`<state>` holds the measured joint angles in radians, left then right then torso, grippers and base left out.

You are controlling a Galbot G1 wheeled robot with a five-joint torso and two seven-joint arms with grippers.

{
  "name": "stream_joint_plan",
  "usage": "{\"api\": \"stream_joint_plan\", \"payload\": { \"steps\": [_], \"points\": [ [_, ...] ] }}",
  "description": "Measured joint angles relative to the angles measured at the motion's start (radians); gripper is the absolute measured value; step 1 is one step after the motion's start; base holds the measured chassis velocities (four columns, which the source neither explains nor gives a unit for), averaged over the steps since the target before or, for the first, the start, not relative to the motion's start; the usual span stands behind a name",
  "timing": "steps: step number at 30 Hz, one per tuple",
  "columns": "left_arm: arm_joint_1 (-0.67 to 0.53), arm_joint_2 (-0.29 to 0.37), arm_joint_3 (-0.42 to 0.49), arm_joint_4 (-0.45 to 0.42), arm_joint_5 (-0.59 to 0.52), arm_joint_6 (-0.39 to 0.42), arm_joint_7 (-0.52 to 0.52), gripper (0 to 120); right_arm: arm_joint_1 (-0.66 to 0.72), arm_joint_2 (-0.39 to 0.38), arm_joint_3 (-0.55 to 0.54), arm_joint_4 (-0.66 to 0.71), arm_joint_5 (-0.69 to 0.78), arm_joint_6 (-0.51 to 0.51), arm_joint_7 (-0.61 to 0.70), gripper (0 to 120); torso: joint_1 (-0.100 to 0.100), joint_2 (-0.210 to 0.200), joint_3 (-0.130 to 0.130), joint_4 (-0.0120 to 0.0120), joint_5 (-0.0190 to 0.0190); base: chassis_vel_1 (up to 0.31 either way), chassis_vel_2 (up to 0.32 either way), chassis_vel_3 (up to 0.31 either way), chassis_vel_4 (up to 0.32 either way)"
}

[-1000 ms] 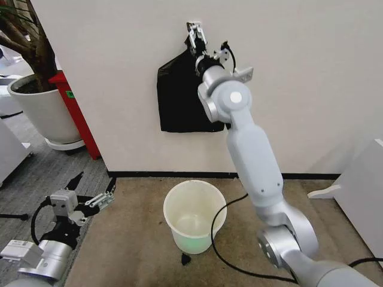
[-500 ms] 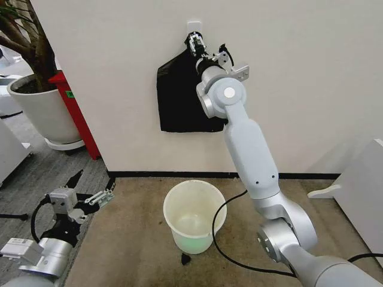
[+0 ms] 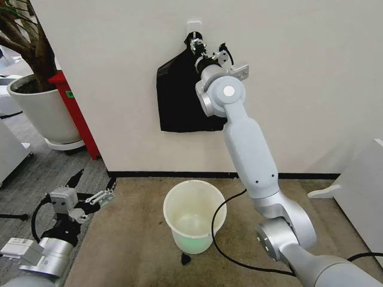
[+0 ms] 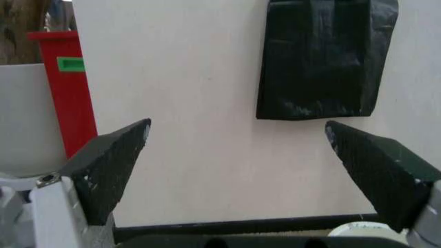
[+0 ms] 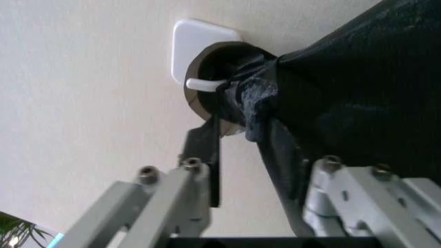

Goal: Place the garbage bag over the trash bin.

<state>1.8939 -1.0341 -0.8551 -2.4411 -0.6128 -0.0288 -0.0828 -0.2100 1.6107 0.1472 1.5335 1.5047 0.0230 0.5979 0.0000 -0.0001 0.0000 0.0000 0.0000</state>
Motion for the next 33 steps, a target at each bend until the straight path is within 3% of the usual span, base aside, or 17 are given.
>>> {"api": "stream_joint_plan", "payload": {
  "steps": [6,23,33],
  "points": [
    [0.004,-0.006,0.001,-0.004,0.002,-0.009,0.006,100,0.011,-0.001,0.013,-0.007,0.032,0.017,0.038,0,0.0,0.0,0.0,0.0,0.0,0.0,0.0,0.0,0.0],
    [0.002,-0.03,0.01,-0.003,0.015,-0.027,0.015,100,-0.056,-0.002,-0.022,0.108,0.085,0.068,0.231,0,0.0,0.0,0.0,0.0,-0.0001,0.0,0.0,0.0,0.0],
    [0.0,-0.052,0.014,0.005,0.026,-0.039,0.024,100,-0.254,-0.017,-0.076,0.209,0.067,0.078,0.255,0,0.0,0.0,0.0,0.0,0.0,0.0,0.0,0.0,0.0]
  ]
}}
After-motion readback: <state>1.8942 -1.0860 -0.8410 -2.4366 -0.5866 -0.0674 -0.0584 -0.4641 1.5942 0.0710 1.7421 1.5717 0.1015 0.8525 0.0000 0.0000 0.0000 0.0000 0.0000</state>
